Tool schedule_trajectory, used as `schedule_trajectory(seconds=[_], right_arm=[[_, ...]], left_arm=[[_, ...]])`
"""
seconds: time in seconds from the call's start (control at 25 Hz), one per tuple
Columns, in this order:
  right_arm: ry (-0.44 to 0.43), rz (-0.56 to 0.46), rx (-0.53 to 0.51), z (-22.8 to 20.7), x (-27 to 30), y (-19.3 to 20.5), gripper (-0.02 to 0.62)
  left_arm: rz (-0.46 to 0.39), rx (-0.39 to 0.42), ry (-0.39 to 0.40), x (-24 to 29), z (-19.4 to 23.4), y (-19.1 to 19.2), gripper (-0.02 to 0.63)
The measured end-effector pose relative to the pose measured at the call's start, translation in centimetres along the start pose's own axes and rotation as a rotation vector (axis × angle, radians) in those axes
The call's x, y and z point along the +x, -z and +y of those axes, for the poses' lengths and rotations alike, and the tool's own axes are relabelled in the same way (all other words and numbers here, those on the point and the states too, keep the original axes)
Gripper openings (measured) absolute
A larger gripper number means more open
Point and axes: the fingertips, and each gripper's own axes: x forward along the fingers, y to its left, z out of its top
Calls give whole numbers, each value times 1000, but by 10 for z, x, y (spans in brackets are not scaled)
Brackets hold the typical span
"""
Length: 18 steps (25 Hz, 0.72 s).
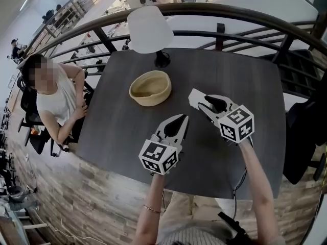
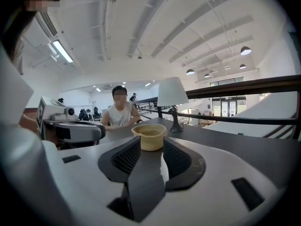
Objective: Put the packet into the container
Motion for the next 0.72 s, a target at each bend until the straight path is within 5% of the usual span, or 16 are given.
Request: schedule_trajectory(seconds=[0.28, 0.72], right_arm=[[25, 136, -14, -53, 18, 23, 180], [-31, 263, 91, -74, 40, 71, 179]], left_arm=[[45, -40, -11, 38, 12, 10, 8], [83, -63, -23, 63, 27, 28, 8]])
